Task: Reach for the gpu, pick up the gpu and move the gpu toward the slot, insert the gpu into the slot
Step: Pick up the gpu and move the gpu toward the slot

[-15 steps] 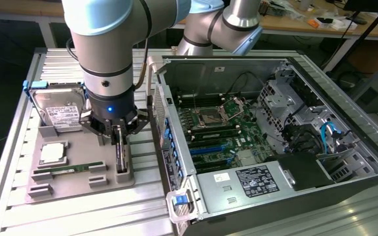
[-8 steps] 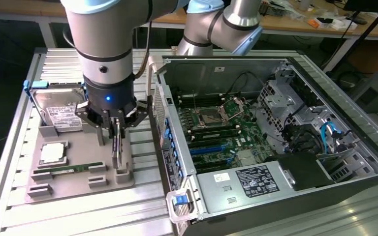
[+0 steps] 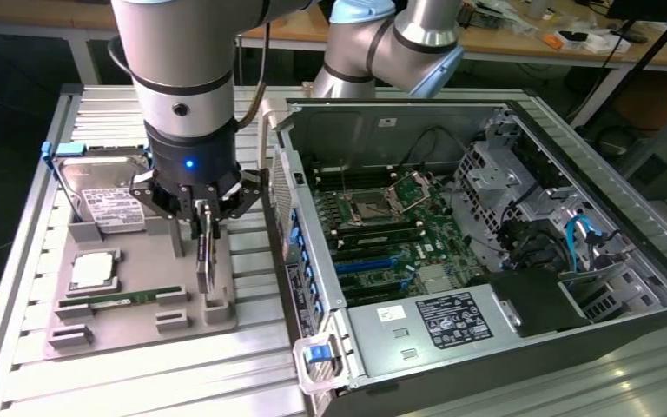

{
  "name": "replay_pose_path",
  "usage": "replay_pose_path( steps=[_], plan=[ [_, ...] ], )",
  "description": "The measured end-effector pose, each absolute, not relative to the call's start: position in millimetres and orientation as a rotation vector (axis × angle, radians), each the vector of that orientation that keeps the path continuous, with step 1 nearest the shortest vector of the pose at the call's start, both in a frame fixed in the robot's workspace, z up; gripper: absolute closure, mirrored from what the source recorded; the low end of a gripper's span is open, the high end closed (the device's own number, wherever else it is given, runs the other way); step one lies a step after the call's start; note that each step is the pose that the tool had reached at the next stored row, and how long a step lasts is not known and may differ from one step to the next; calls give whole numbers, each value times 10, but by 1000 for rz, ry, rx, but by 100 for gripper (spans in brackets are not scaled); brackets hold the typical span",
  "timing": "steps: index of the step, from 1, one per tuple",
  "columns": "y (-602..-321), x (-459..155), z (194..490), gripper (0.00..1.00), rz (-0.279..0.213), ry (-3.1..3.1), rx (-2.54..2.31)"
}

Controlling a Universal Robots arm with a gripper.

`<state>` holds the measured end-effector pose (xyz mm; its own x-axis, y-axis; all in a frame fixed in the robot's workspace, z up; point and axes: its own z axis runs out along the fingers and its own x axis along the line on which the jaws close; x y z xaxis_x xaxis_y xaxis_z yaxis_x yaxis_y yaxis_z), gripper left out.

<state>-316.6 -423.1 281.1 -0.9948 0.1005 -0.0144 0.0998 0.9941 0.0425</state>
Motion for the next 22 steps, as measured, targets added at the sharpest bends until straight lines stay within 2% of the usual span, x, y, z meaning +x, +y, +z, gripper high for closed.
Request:
replay_pose_path(
  steps=[13,22],
  plan=[
    [-4232,-3166,2814,73,65,3121,157],
    [-4232,-3167,2922,73,67,3121,157]
  ],
)
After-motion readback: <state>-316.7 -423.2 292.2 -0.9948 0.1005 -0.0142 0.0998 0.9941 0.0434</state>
